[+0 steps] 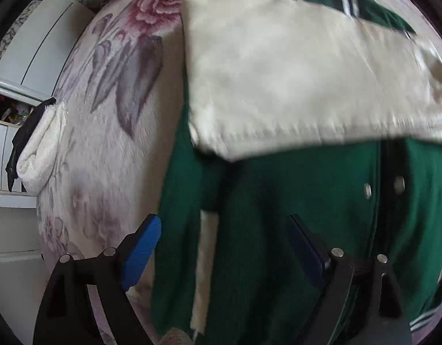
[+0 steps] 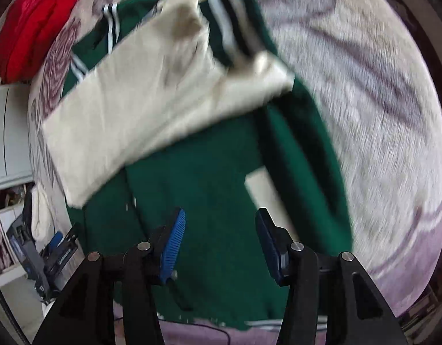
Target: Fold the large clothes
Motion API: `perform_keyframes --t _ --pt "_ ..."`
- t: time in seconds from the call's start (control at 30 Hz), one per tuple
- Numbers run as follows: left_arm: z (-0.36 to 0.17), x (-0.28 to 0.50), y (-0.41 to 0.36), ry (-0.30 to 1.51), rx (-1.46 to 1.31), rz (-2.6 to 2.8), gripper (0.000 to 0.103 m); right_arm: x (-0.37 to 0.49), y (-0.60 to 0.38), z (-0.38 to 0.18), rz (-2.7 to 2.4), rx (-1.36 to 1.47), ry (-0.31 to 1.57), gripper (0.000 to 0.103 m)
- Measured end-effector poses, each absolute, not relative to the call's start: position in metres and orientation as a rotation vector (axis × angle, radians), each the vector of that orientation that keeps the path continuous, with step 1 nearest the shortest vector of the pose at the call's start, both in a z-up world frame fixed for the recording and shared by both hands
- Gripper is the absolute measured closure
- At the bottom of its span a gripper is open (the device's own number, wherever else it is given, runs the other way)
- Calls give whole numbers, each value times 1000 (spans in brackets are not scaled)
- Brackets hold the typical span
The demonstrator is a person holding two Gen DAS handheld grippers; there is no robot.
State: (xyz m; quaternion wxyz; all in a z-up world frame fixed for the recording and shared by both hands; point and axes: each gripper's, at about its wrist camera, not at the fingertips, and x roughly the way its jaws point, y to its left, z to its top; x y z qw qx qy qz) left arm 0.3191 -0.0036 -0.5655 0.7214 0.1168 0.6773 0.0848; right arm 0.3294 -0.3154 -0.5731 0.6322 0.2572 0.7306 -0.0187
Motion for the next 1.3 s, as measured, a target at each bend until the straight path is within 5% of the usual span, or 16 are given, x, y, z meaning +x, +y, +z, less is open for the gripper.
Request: perform_keyframes --t 0.3,0.57,0.63,0.97,1.1,1.17,1.2,1.23,1.3 --pt "-615 194 -30 1655 265 121 15 113 -260 -644 -292 1077 1821 50" --pt "-608 181 -20 1600 254 100 15 50 -258 -690 -273 1426 1523 50" --pt "-605 178 -7 1597 244 106 15 46 -250 -689 -302 1424 1438 95" --pt "-601 150 31 1599 255 109 15 77 -166 -658 -181 1264 1486 100" --pt "-596 147 40 1592 242 99 15 95 -161 -692 -167 1172 1751 85" --pt "-589 147 39 1571 238 93 15 100 -163 -682 -116 1156 1802 67" --pt "-586 149 37 1567 219 85 15 103 -166 -671 -89 1140 1803 46" --pt "-584 151 32 1564 196 68 15 104 -171 -657 -65 1130 1786 36" --pt "-578 164 24 1550 175 28 15 106 -187 -628 -52 1098 1747 36"
